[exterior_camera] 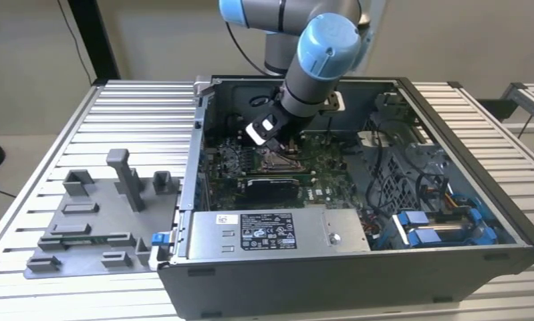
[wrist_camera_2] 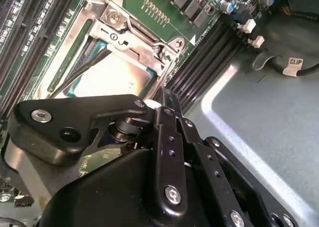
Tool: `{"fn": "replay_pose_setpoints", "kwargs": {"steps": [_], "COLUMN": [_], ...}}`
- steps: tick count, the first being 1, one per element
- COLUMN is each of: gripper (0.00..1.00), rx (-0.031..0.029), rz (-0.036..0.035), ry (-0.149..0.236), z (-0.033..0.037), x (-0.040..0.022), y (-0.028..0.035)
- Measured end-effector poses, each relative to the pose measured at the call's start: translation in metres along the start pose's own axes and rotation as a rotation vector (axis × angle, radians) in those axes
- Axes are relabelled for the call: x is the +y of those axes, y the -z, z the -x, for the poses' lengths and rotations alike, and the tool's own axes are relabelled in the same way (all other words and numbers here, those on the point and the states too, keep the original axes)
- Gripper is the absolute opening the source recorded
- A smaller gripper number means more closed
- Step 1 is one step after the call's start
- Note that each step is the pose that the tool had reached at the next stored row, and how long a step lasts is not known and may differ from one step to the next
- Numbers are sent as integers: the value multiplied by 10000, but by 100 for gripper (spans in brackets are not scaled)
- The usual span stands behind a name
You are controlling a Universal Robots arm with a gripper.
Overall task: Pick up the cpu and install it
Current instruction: 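Install the first cpu locking lever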
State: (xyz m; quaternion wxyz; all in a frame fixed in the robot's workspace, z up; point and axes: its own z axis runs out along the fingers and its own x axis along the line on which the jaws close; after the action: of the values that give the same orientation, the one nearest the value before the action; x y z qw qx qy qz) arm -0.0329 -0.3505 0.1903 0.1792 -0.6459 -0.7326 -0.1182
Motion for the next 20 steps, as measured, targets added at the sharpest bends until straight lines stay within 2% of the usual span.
{"fn": "replay_pose_setpoints", "kwargs": {"steps": [20], "gripper": [0], "rx": [1], "rz": [0], "ry": [1], "z": [3], "x": [13], "y": [-2]}}
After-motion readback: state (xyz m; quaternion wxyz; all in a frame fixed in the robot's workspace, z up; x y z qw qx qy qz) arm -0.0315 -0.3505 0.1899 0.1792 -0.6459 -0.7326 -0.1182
